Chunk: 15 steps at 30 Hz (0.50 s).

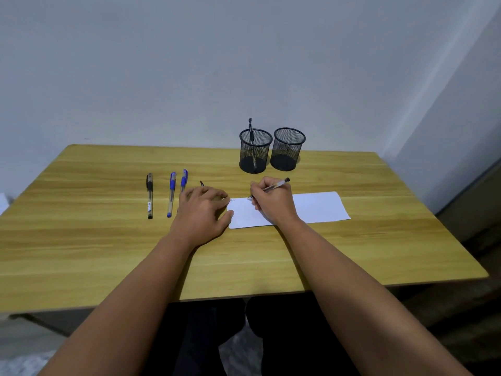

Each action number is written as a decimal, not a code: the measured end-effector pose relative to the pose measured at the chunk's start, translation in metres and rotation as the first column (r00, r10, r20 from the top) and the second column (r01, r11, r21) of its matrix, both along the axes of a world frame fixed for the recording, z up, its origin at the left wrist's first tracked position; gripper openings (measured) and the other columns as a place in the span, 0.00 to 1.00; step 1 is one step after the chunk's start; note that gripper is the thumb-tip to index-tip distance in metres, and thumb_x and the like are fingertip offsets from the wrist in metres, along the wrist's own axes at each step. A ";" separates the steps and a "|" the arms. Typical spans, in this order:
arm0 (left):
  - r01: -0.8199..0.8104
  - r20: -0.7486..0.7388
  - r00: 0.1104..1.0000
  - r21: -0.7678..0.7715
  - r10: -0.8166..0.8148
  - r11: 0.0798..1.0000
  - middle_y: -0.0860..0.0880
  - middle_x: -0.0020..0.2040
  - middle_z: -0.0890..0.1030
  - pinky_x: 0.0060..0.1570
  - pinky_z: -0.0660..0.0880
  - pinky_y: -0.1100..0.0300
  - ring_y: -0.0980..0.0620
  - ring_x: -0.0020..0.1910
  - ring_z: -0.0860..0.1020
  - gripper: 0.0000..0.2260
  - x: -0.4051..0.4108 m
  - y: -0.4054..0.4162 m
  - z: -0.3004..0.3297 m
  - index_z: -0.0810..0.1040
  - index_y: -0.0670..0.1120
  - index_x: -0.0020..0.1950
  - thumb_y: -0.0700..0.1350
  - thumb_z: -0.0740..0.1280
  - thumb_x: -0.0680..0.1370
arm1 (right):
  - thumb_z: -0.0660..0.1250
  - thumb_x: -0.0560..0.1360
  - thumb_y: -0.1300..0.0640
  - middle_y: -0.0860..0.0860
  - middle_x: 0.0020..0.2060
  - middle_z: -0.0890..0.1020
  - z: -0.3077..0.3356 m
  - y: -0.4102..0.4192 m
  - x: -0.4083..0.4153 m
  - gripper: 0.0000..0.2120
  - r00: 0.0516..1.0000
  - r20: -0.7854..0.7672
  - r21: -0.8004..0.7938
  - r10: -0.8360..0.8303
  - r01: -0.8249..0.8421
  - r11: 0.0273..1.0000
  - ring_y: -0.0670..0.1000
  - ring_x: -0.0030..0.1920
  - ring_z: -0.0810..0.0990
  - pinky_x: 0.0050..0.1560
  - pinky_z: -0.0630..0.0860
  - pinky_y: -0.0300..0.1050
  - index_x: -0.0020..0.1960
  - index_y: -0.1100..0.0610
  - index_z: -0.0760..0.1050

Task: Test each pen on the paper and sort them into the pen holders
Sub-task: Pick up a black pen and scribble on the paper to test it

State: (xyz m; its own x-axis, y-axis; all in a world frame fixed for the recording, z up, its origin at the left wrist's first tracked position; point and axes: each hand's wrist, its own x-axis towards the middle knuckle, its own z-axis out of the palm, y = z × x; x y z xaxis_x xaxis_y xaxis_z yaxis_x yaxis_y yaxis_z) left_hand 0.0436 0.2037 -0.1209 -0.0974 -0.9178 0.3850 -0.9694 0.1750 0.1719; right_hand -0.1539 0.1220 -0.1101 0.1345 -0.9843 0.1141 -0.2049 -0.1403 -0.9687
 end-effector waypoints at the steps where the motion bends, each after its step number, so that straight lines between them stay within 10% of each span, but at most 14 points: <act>1: -0.002 -0.001 1.000 0.001 0.002 1.000 0.57 0.64 0.80 0.68 0.63 0.43 0.48 0.66 0.73 0.22 0.000 0.000 0.000 0.83 0.55 0.62 0.62 0.58 0.77 | 0.71 0.82 0.58 0.63 0.30 0.80 0.000 0.000 0.000 0.19 1.000 -0.011 -0.003 0.004 -0.004 1.000 0.50 0.31 0.81 0.33 0.78 0.44 0.38 0.69 0.73; 15: -0.012 0.004 1.000 0.007 0.012 1.000 0.57 0.63 0.80 0.67 0.62 0.44 0.48 0.66 0.73 0.20 -0.001 0.000 -0.001 0.83 0.55 0.62 0.61 0.60 0.77 | 0.71 0.81 0.57 0.67 0.32 0.80 -0.005 -0.003 0.001 0.19 0.999 -0.015 -0.014 -0.029 0.029 0.999 0.52 0.30 0.82 0.34 0.79 0.48 0.36 0.66 0.73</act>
